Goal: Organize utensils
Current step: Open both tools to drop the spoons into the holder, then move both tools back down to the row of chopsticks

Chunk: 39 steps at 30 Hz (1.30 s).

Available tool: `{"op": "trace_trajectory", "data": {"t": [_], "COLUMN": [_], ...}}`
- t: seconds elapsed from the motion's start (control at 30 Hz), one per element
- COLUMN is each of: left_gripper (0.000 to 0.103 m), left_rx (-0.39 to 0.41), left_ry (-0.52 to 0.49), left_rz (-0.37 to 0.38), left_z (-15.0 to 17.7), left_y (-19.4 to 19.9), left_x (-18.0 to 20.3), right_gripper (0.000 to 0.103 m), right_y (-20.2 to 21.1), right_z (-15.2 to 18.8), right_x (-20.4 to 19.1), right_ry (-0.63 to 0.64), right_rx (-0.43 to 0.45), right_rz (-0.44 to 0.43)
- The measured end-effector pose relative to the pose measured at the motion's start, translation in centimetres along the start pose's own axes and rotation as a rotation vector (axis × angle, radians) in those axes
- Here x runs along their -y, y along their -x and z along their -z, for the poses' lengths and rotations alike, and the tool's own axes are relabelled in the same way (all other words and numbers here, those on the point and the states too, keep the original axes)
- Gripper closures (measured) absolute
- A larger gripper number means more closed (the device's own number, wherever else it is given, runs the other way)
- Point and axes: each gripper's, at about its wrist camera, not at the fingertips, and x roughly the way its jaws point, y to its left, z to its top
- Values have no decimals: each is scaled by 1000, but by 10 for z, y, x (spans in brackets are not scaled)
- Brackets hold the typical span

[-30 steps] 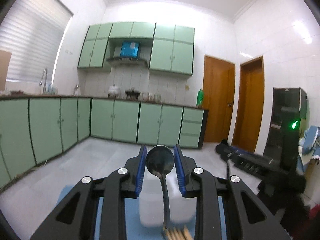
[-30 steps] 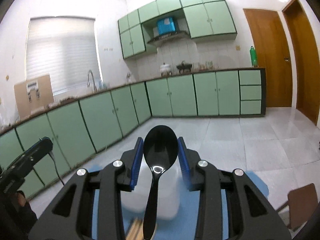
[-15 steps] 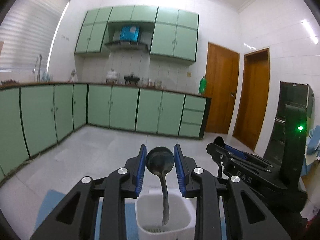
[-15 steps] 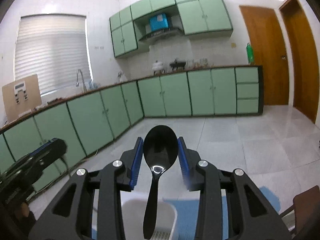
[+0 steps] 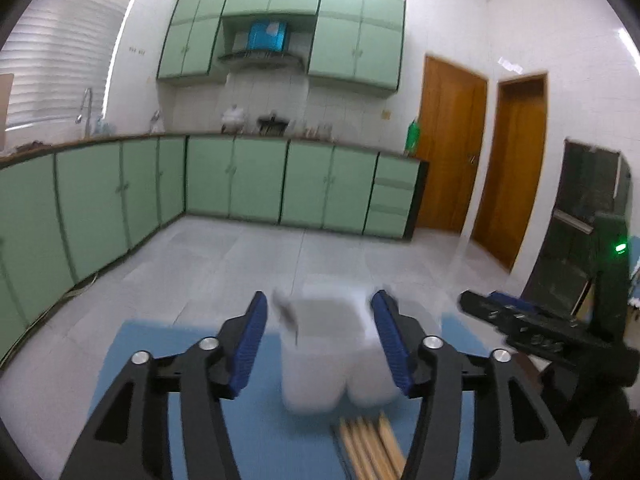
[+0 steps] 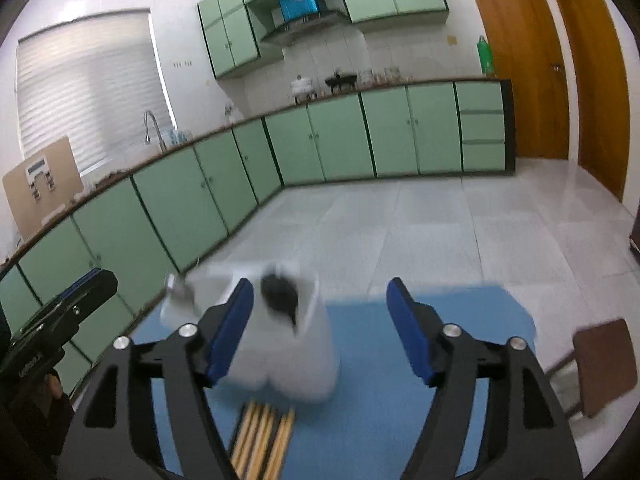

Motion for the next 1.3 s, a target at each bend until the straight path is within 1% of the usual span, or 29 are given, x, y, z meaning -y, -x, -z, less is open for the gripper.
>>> {"op": "trace_trajectory", "data": {"t": [0.07, 0.1, 0.2, 0.3, 0.33, 0.5, 0.53, 0.67, 0.83, 0.9, 1.03, 1.1, 1.17, 1.2, 1.27, 1.3], "left_gripper": [47, 47, 47, 47, 47, 47, 47, 47, 47, 47, 47, 47, 47, 47, 47, 47], "left_rx": [-56, -93, -170, -239, -260, -351, -358, -381, -404, -410, -421, -425, -425, -422, -419, -419], "left_ry": [9, 18, 31, 31, 21, 34, 34, 25, 10, 10, 12, 12, 15, 17, 18, 18], "left_rz": [3, 4, -5, -26, -45, -52, -51, -55, -67, -68, -74, -79, -84, -84, -86, -88], "left_z": [18, 35, 70, 103, 114, 146, 150, 158, 167, 168, 169, 170, 170, 170, 171, 171], "left_y": [11, 19, 32, 44, 48, 55, 56, 59, 62, 61, 61, 61, 63, 64, 66, 67], "left_x": [3, 4, 6, 7, 8, 8, 9, 16, 19, 19, 18, 18, 17, 17, 16, 16], "right_gripper": [33, 33, 32, 32, 32, 32, 32, 32, 33, 33, 33, 33, 33, 33, 33, 36], "right_y": [16, 23, 35, 48, 52, 68, 71, 75, 68, 68, 67, 70, 73, 75, 78, 79], "right_z": [27, 42, 78, 114, 123, 161, 168, 180, 190, 191, 191, 191, 190, 190, 190, 192], "right_x": [-4, -6, -12, -25, -29, -41, -45, -55, -62, -64, -65, -64, -61, -59, -55, -54], "right_ry": [14, 15, 22, 57, 64, 106, 119, 159, 199, 207, 235, 253, 259, 251, 202, 184], "right_rx": [-57, -86, -159, -224, -238, -299, -305, -335, -376, -374, -378, -359, -348, -346, -355, -362], "right_rz": [17, 23, 29, 29, 25, 10, 6, -4, 19, 32, 85, 139, 151, 144, 79, 53]}}
